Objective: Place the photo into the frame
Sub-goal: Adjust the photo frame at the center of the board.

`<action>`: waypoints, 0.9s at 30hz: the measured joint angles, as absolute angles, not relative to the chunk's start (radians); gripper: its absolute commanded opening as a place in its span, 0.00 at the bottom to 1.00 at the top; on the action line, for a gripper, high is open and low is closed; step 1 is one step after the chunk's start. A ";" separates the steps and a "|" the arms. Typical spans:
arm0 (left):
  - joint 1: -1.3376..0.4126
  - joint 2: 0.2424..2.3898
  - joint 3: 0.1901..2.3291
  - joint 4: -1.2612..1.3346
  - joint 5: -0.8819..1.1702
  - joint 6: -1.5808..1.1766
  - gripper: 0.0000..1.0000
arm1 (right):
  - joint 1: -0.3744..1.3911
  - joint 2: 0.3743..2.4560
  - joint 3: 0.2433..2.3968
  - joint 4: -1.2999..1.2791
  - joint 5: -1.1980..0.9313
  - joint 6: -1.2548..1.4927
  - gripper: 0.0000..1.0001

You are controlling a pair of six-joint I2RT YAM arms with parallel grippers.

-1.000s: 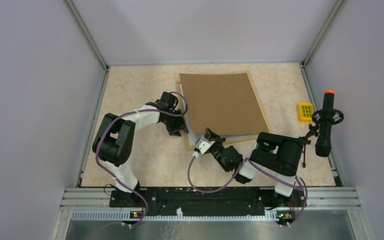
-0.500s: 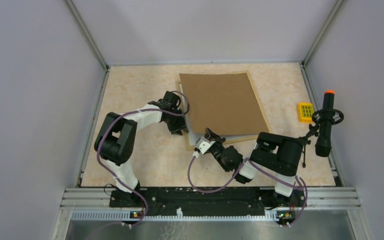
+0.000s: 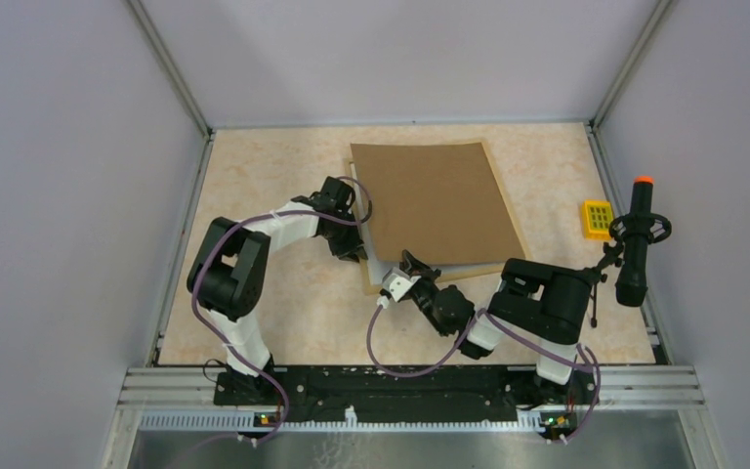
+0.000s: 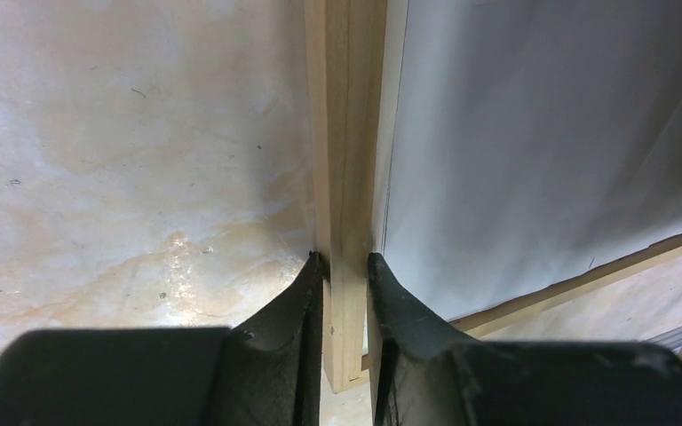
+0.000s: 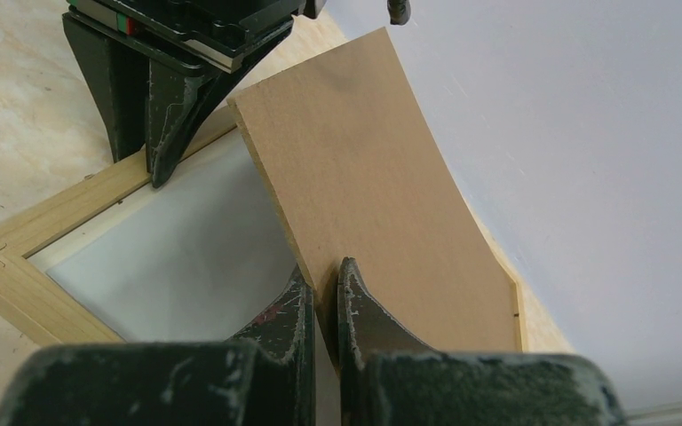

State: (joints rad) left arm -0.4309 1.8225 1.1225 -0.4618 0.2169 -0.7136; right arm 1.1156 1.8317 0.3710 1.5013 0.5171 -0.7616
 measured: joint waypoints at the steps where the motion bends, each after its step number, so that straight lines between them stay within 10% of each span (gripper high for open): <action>1: -0.431 1.824 1.124 -0.464 0.218 -0.712 0.04 | 1.116 1.832 0.371 1.502 0.517 -0.762 0.00; 27: -0.430 1.703 0.910 -0.186 0.217 -0.718 0.00 | 1.115 1.832 0.367 1.504 0.514 -0.753 0.00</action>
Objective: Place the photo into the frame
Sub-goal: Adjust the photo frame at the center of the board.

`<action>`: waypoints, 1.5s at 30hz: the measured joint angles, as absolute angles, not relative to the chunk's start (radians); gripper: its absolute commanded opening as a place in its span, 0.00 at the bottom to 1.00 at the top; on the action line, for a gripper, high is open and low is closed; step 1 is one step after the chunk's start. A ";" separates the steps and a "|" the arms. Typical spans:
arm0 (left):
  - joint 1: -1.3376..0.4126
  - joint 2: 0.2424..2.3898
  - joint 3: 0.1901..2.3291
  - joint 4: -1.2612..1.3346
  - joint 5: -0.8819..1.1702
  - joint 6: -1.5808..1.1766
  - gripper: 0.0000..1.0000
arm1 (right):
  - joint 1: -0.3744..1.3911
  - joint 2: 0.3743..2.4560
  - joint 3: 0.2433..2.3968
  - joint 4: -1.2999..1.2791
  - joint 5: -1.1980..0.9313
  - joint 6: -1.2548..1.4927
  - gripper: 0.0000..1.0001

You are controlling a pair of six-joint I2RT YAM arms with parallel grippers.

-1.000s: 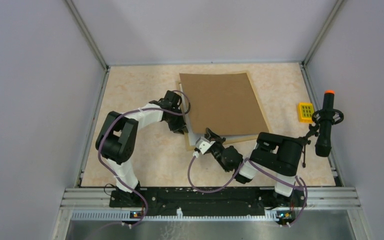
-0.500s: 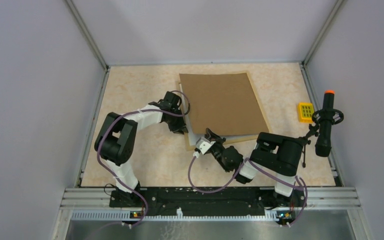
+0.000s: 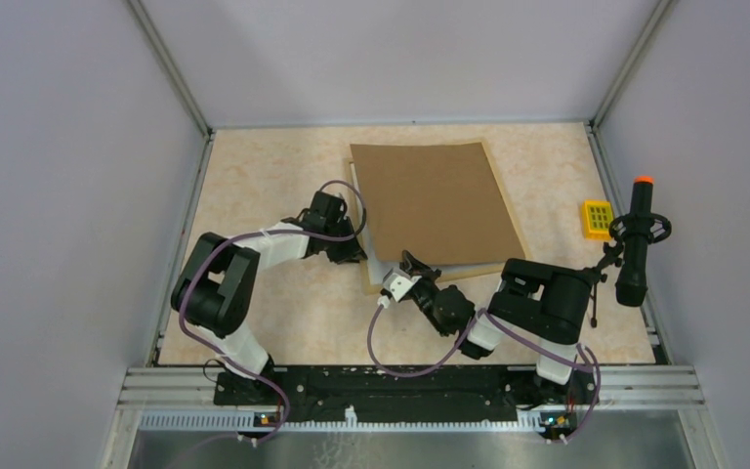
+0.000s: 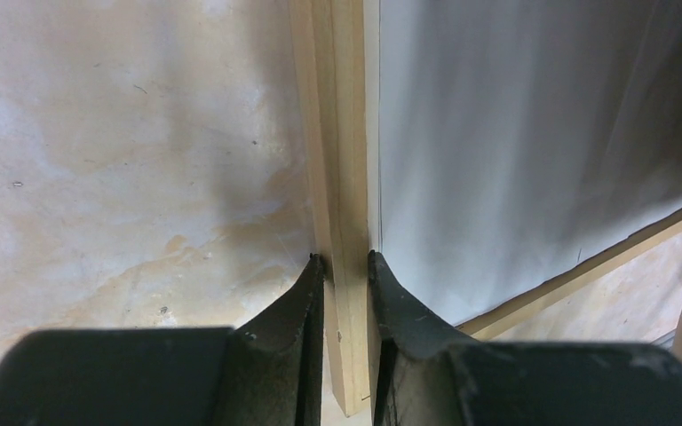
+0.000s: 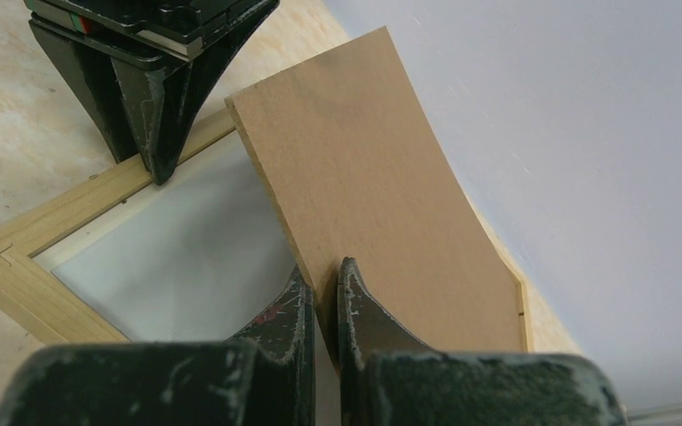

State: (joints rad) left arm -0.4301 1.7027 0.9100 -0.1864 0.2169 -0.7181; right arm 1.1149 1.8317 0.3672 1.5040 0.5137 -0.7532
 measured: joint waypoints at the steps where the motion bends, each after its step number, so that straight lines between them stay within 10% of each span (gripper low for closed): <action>1: -0.430 1.699 0.903 -0.178 0.218 -0.717 0.00 | 1.115 1.832 0.367 1.504 0.514 -0.751 0.00; 6: -0.424 1.686 0.881 -0.147 0.227 -0.707 0.01 | 1.114 1.832 0.367 1.504 0.514 -0.745 0.00; 14: -0.404 1.653 0.855 -0.146 0.267 -0.685 0.57 | 1.114 1.832 0.367 1.504 0.514 -0.740 0.00; 31: -0.279 1.438 0.820 -0.289 0.347 -0.625 0.84 | 1.114 1.836 0.367 1.504 0.513 -0.739 0.00; 39: -0.368 1.568 0.883 -0.320 0.270 -0.688 0.57 | 1.114 1.836 0.367 1.504 0.513 -0.739 0.00; 45: -0.403 1.649 0.898 -0.287 0.250 -0.723 0.60 | 1.114 1.836 0.367 1.504 0.513 -0.739 0.00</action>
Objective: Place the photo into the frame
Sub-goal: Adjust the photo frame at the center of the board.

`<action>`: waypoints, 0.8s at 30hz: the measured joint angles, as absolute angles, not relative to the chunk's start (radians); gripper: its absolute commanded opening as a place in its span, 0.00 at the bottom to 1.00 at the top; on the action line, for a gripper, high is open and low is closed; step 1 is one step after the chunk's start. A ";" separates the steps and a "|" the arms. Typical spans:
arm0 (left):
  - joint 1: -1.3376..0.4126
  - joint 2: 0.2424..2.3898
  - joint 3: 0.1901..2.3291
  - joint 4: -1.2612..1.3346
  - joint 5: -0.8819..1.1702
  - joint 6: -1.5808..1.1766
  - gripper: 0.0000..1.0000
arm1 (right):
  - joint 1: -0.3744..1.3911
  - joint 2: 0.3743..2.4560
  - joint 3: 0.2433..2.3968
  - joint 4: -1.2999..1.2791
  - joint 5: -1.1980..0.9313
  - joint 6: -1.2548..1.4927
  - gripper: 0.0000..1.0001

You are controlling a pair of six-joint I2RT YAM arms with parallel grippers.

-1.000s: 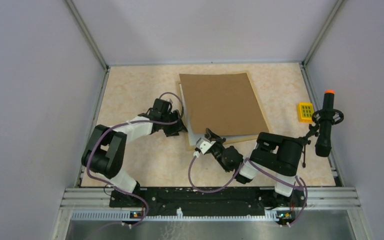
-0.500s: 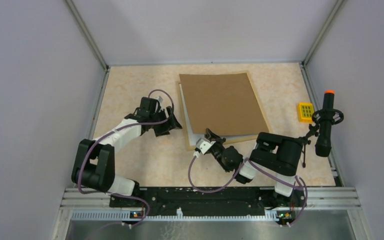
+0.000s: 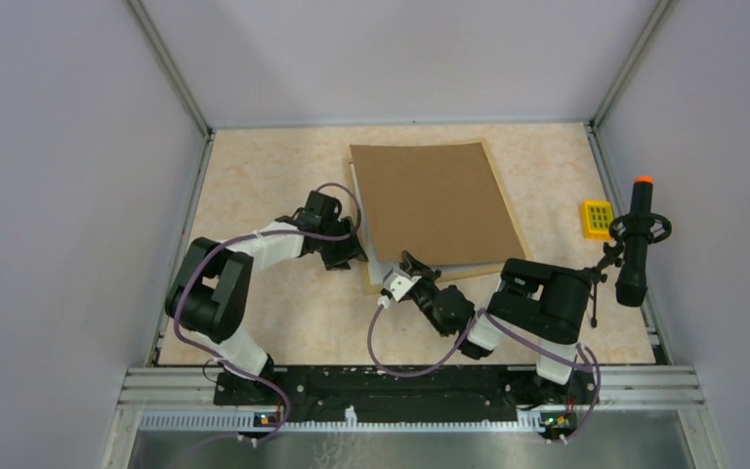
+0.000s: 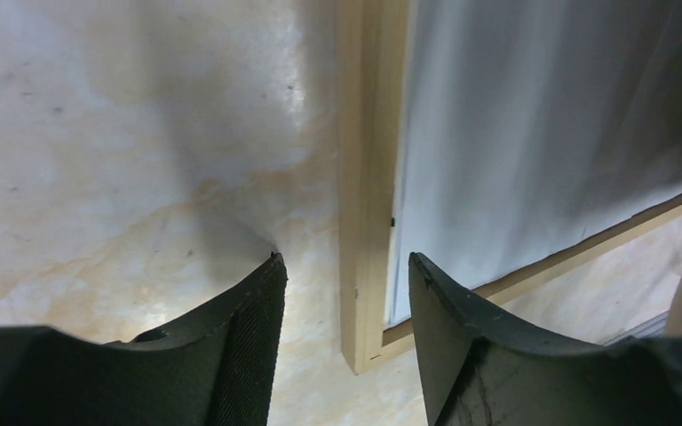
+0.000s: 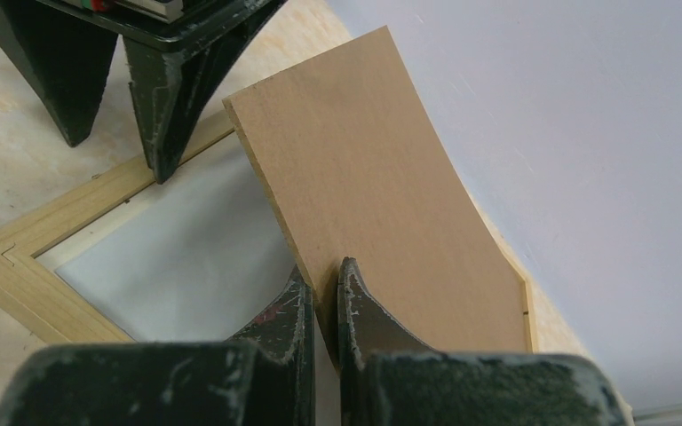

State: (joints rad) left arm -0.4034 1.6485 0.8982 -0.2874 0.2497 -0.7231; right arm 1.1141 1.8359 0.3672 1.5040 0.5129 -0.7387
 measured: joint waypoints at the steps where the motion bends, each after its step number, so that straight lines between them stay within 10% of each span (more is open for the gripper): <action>1: -0.407 1.653 0.902 -0.282 0.248 -0.724 0.61 | 1.114 1.836 0.367 1.504 0.513 -0.739 0.00; 24: -0.472 1.724 0.982 -0.277 0.118 -0.731 0.43 | 1.114 1.836 0.366 1.504 0.513 -0.731 0.00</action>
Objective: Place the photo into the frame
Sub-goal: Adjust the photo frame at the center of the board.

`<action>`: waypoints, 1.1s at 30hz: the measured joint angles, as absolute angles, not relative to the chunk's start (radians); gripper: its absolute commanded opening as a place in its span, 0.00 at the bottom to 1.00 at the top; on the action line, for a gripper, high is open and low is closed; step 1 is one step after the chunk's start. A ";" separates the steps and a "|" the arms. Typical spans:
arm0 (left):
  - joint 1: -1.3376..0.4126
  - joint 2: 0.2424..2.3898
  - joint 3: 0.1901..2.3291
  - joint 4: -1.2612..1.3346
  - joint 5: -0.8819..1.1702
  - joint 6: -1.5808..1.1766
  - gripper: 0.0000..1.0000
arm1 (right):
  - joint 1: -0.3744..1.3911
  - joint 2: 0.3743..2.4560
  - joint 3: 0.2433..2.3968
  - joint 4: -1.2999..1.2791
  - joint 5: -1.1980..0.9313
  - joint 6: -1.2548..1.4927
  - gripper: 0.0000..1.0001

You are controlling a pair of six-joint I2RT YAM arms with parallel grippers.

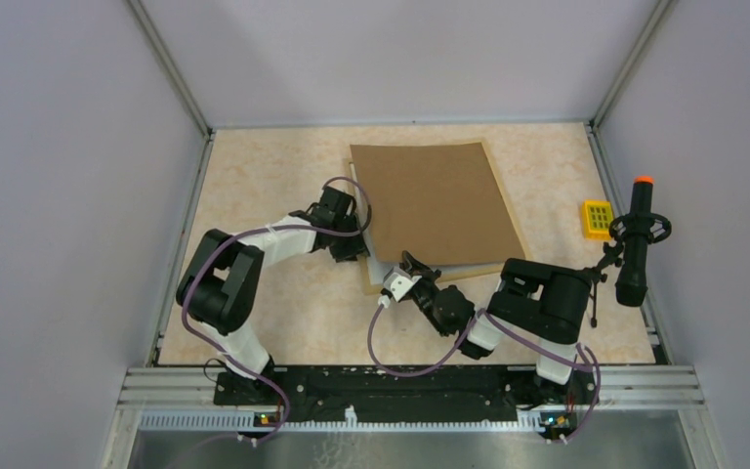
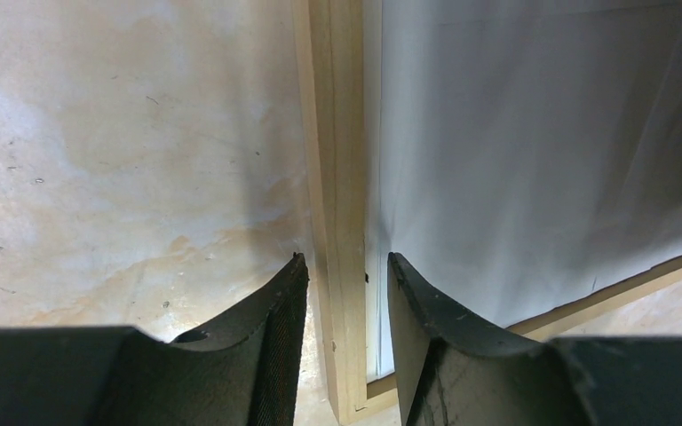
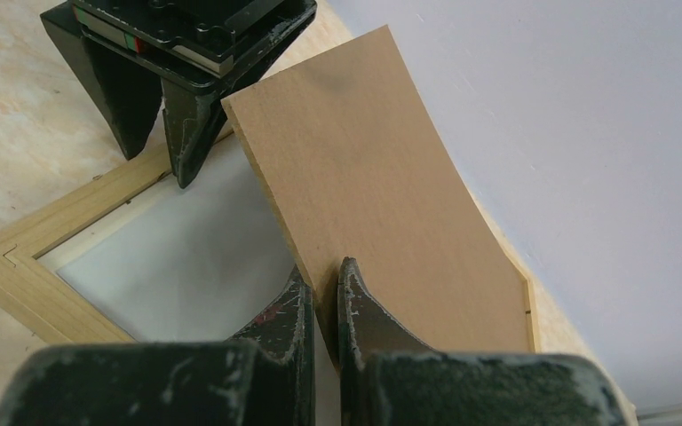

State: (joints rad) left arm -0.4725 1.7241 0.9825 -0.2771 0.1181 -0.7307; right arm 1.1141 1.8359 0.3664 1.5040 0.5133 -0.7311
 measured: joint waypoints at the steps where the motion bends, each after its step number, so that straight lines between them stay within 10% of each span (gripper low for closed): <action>1: -0.476 1.724 0.984 -0.279 0.111 -0.731 0.43 | 1.114 1.836 0.367 1.504 0.513 -0.731 0.00; 17: -0.501 1.742 1.014 -0.316 0.058 -0.728 0.43 | 1.114 1.836 0.366 1.504 0.513 -0.731 0.00; 24: -0.512 1.751 1.025 -0.326 0.032 -0.704 0.28 | 1.114 1.836 0.366 1.504 0.513 -0.730 0.00; 28: -0.516 1.759 1.035 -0.334 0.025 -0.696 0.00 | 1.114 1.836 0.366 1.504 0.514 -0.730 0.00; 33: -0.518 1.742 1.008 -0.300 0.027 -0.709 0.00 | 1.114 1.836 0.366 1.504 0.514 -0.730 0.00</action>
State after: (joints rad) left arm -0.5179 1.7424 1.0084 -0.3004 0.0269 -0.7094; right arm 1.1141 1.8359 0.3664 1.5040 0.5140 -0.7303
